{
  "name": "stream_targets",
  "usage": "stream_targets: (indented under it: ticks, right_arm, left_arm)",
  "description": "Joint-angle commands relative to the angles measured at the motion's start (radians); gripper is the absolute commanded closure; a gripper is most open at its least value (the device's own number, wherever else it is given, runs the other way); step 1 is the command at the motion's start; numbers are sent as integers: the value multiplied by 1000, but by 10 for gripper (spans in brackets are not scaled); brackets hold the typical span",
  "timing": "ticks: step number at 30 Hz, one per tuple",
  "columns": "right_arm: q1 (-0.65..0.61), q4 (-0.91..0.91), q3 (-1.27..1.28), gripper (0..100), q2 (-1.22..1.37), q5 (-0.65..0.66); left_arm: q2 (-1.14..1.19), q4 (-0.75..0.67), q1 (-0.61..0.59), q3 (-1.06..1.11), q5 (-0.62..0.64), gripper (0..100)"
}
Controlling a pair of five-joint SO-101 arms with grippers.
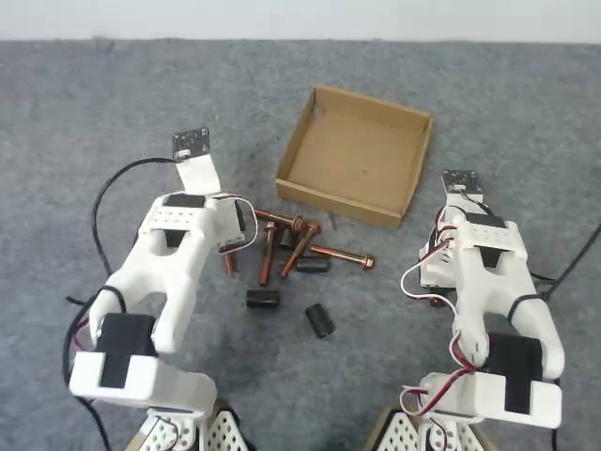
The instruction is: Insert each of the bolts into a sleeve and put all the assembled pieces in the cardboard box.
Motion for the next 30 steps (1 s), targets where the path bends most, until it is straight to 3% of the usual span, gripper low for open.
stream_targets:
  ticks: [1, 17, 23, 30]
  right_arm:
    - [-15, -18, -48, 992, -7, 23]
    - [-15, -51, -295, 992, -101, 25]
    - [-21, -300, -315, 992, -122, 28]
    - [-122, -674, -238, 992, -117, 26]
  left_arm:
    - [-80, -20, -26, -2, -69, 988]
    - [-80, -25, -49, 15, -89, 989]
    - [-78, -26, -49, 13, -89, 989]
    - [-80, -54, -48, 19, -89, 989]
